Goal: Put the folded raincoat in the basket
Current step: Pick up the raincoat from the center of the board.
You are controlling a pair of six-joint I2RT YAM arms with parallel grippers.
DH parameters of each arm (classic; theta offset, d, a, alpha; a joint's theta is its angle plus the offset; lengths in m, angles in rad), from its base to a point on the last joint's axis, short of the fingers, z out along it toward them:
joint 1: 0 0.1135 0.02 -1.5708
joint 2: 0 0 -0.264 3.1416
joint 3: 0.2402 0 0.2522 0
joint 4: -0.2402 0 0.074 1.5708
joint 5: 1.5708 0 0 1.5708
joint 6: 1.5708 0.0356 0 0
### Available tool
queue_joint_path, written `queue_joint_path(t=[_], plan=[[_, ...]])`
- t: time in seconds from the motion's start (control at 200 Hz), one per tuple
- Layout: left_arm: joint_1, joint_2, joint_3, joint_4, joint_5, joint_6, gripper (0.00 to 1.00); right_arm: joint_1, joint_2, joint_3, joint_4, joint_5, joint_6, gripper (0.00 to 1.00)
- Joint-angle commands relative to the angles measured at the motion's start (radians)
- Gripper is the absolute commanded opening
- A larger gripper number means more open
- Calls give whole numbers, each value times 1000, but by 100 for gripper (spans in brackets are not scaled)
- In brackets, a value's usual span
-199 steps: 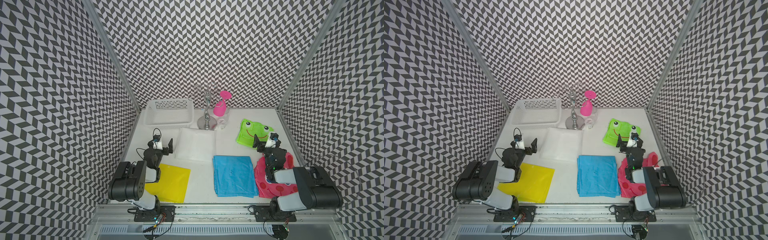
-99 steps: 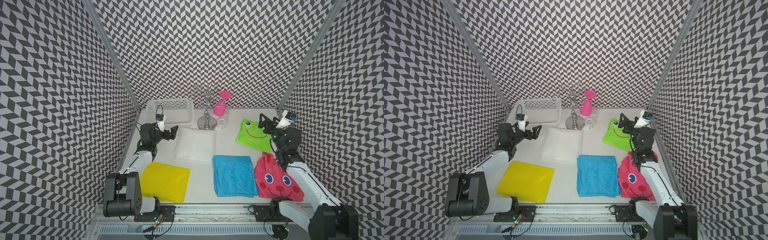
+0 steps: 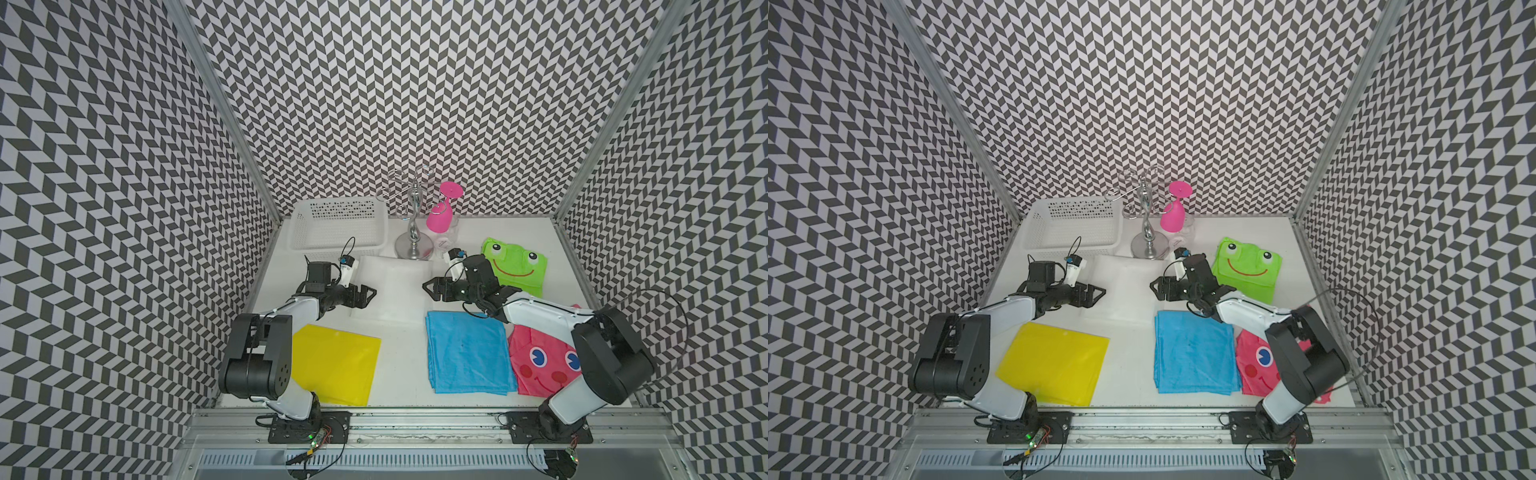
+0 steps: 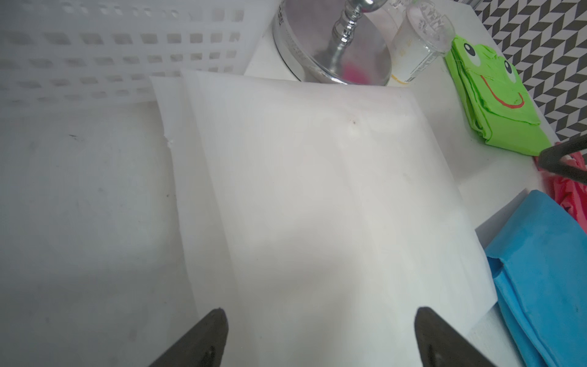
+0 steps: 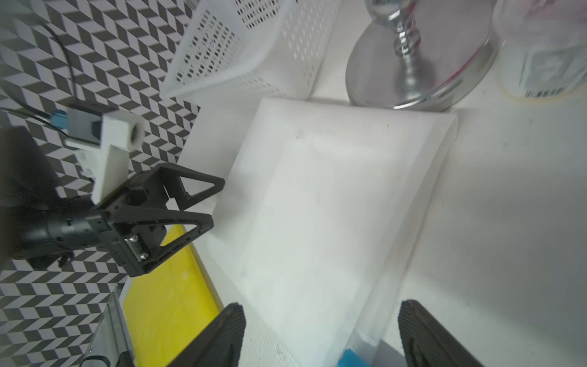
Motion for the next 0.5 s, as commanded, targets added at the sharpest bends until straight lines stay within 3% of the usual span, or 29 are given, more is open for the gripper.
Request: queue_joint_path(t=[0.0,0.15,0.16,0.235,0.341,0.496], plan=[[-32,4,11,-1,-27,-15,91,10,74,41,-24,-26,15,79],[-38,21,37,-45,-27,-29,89,9,159,76,-82,-33,14,79],[-37,23,38,-47,-29,-29,88,10,166,79,-97,-54,18,73],[-37,39,44,-60,-72,-31,82,9,203,101,-148,-48,5,68],[-39,53,61,-93,-131,-13,82,10,234,112,-178,-58,-5,65],[-37,75,68,-144,-129,6,83,12,301,165,-246,-97,-21,65]])
